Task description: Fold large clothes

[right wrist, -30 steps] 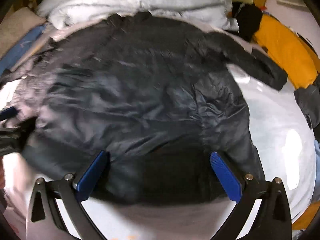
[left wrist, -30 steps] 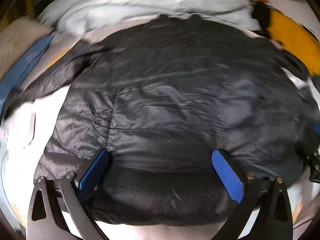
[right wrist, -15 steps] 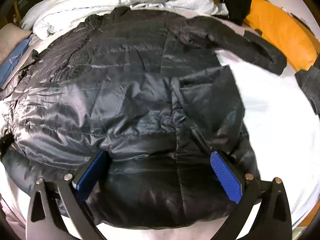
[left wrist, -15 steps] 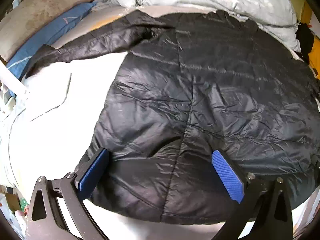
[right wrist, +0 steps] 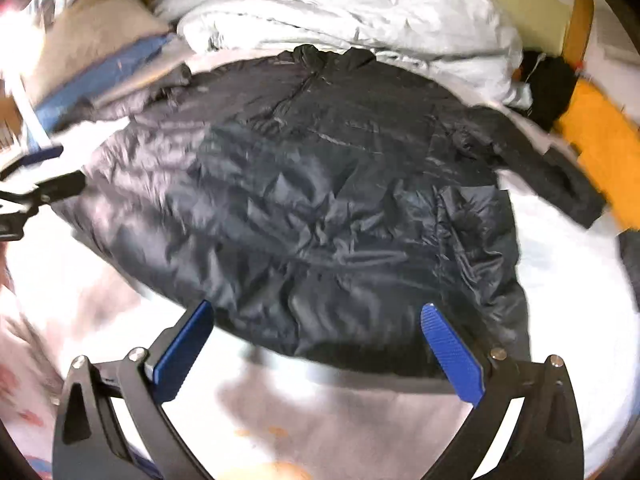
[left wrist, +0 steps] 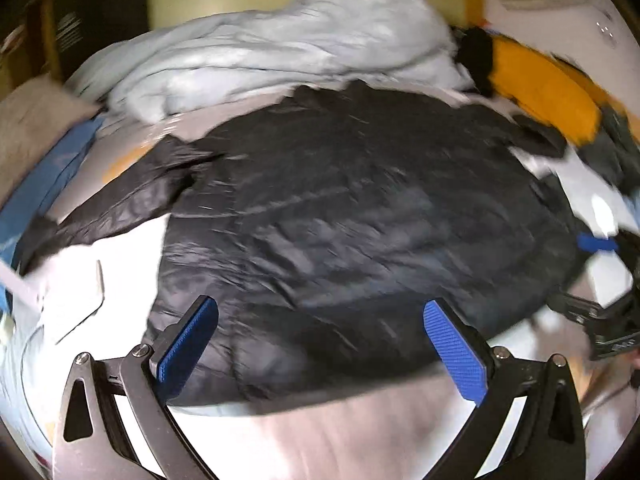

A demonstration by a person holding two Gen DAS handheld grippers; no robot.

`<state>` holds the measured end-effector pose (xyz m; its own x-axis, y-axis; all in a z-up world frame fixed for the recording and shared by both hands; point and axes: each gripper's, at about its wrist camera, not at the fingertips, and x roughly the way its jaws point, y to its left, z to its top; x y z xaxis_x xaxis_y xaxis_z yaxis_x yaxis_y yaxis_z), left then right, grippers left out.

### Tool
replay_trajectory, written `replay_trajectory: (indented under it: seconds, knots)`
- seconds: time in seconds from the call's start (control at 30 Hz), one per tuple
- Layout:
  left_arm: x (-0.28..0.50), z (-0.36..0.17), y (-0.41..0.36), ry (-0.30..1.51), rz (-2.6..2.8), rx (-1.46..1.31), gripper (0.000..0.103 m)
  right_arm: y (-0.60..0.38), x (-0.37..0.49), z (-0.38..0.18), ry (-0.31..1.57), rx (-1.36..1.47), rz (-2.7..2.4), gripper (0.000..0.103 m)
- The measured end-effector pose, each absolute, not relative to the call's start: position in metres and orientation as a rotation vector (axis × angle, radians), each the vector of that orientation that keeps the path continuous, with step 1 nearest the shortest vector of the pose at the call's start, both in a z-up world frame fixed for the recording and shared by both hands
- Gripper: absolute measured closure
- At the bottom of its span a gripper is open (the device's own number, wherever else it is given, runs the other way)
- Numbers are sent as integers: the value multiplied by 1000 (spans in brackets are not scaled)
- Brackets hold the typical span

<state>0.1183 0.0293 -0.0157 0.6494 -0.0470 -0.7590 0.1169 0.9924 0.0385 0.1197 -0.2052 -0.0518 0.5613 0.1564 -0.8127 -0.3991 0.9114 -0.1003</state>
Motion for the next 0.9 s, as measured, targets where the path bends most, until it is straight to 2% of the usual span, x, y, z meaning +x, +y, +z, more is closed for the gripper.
replay_trajectory:
  seconds: [0.13,0.47,0.57,0.73,0.8,0.83,0.87,0.9]
  knots:
    - [109,-30,15,912,-97,97,1,-185,102,-63,883,-451,313,0]
    - [106,-72,-8,954,-5,353,1,-180,115,-92,869,-657,117,0]
    - [119,-87,-3,967,100,408,0,-191,124,-92,857,-625,100,0]
    - [137,-87,28,973,206,264,0,-221,145,-84,890,-490,16,0]
    - [136,-84,35,948,244,267,6,-232,146,-78,867,-473,-26,21]
    - [135,-82,39,945,251,253,23,-235,149,-77,875,-466,-17,51]
    - [133,-80,43,951,242,226,50,-238,150,-76,890,-448,2,65]
    - [130,-78,46,957,227,194,63,-243,150,-73,905,-402,28,68]
